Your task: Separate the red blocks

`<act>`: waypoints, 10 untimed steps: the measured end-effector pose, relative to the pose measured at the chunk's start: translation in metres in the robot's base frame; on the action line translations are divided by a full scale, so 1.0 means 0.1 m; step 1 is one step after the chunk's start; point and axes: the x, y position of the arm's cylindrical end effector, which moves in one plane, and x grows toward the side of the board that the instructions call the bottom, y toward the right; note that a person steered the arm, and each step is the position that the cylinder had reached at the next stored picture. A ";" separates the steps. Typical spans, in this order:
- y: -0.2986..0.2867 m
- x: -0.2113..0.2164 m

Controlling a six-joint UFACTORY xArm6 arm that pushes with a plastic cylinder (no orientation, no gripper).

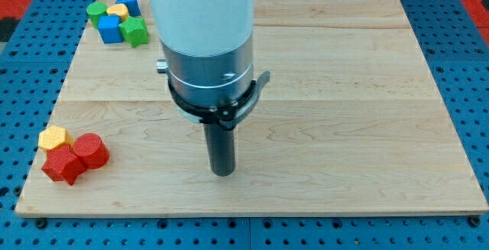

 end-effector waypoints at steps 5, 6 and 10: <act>-1.33 0.57; -2.27 0.56; -2.51 0.16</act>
